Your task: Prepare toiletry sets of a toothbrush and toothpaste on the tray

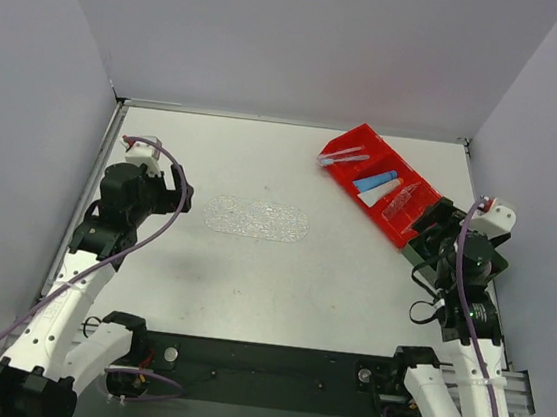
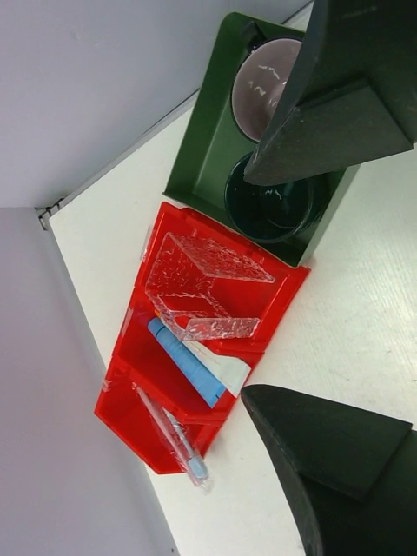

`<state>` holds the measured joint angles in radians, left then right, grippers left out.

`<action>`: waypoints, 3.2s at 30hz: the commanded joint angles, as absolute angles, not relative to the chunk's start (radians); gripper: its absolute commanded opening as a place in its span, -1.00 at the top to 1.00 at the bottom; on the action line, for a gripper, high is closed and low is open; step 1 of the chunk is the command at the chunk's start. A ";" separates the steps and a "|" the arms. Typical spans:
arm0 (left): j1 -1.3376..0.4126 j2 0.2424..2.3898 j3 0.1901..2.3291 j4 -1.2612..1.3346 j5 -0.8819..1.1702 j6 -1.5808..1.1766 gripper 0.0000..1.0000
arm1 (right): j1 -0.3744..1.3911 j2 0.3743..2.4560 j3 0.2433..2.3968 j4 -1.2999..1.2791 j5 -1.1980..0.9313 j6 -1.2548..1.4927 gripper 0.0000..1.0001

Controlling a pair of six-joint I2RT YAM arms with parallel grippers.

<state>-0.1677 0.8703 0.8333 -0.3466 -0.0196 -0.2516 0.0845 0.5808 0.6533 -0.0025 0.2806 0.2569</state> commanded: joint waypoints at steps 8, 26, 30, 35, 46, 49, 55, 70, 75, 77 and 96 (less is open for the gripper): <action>-0.195 0.816 0.831 -0.345 -0.031 -0.213 -0.95 | 0.071 1.001 1.112 -0.411 0.220 0.241 -0.52; -0.236 0.807 0.816 -0.354 -0.051 -0.175 -0.95 | -0.087 1.177 1.026 -0.453 0.161 0.292 -0.18; -0.256 0.808 0.811 -0.354 -0.055 -0.167 -0.95 | -0.087 1.244 1.025 -0.420 0.109 0.252 -0.13; -0.256 0.808 0.811 -0.359 -0.075 -0.160 -0.95 | -0.087 1.347 1.038 -0.410 0.127 0.207 -0.03; -0.255 0.824 0.808 -0.359 -0.078 -0.156 -0.95 | -0.095 1.476 1.035 -0.368 0.137 0.158 0.18; -0.255 0.827 0.808 -0.357 -0.080 -0.156 -0.95 | -0.100 1.497 1.029 -0.353 0.156 0.155 0.28; -0.255 0.833 0.807 -0.359 -0.083 -0.153 -0.95 | -0.101 1.528 1.012 -0.328 0.146 0.147 0.33; -0.253 0.841 0.805 -0.359 -0.094 -0.147 -0.95 | -0.110 1.549 1.028 -0.357 0.182 0.153 0.97; -0.255 0.847 0.805 -0.357 -0.094 -0.146 -0.95 | -0.110 1.523 1.043 -0.379 0.192 0.160 1.00; -0.252 0.848 0.805 -0.356 -0.094 -0.146 -0.95 | -0.107 1.510 1.052 -0.387 0.186 0.163 1.00; -0.252 0.845 0.805 -0.354 -0.091 -0.146 -0.95 | 0.064 1.258 1.180 -0.538 0.284 0.130 1.00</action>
